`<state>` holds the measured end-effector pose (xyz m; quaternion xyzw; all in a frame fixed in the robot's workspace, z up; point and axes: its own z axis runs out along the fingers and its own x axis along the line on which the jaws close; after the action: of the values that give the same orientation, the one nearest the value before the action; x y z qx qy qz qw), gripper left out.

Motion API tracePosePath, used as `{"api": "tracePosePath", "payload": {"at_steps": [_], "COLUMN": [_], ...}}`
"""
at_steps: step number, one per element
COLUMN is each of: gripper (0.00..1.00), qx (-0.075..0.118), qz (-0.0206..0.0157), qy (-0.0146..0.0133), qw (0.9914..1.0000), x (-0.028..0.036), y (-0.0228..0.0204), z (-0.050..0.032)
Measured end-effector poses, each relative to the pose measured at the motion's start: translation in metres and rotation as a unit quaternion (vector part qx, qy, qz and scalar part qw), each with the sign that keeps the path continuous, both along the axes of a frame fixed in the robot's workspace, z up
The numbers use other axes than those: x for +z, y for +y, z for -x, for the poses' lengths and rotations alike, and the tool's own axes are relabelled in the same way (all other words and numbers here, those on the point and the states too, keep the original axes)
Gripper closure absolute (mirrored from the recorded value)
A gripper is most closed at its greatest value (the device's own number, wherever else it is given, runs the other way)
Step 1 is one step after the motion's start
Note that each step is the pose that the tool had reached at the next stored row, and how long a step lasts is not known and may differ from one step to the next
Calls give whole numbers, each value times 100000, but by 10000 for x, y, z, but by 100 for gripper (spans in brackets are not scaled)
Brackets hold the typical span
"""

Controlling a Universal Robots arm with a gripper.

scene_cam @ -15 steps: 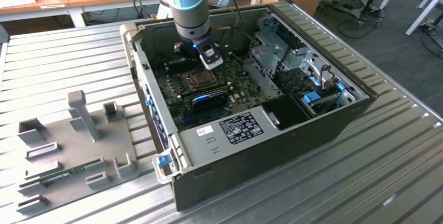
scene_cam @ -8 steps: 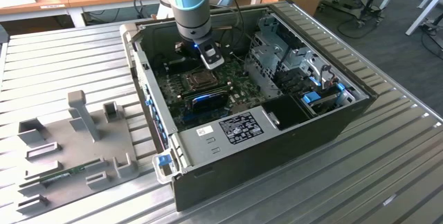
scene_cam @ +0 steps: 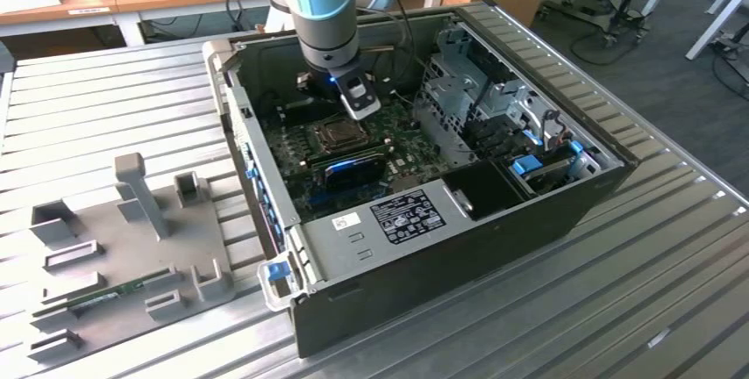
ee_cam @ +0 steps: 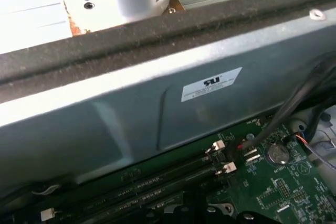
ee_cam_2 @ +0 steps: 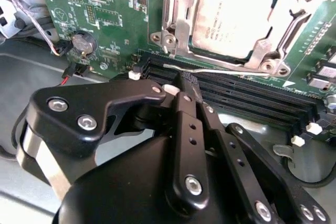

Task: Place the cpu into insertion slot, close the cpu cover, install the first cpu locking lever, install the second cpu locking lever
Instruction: 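Install the first cpu locking lever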

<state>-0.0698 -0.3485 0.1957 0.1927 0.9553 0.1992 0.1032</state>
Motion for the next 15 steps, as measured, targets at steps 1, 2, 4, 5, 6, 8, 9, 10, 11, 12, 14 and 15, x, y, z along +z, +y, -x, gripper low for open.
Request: {"api": "tracePosePath", "payload": {"at_steps": [1, 2, 4, 5, 6, 8, 9, 10, 11, 12, 14, 15], "gripper": [90, 90, 90, 90, 90, 90, 90, 90, 90, 90, 90, 90], "qx": [-9, -24, -34, -39, -43, -51, -53, -67, -78, -93, -141, -191], "qz": [3, 36, 3, 2, 7, 8, 10, 16, 9, 9, 9, 12], "qy": [3, 5, 5, 5, 4, 5, 6, 8, 6, 5, 6, 8], "qw": [100000, 100000, 100000, 100000, 100000, 100000, 100000, 100000, 100000, 100000, 100000, 100000], "x": [0, 1, 1, 1, 0, 0, 1, 1, 0, 1, 1, 1], "y": [-8, -17, -31, -37, -37, -37, -37, -34, -30, -27, -21, -16], "z": [0, 0, 0, 0, 0, 0, 0, 0, 0, 0, -1, -1]}}
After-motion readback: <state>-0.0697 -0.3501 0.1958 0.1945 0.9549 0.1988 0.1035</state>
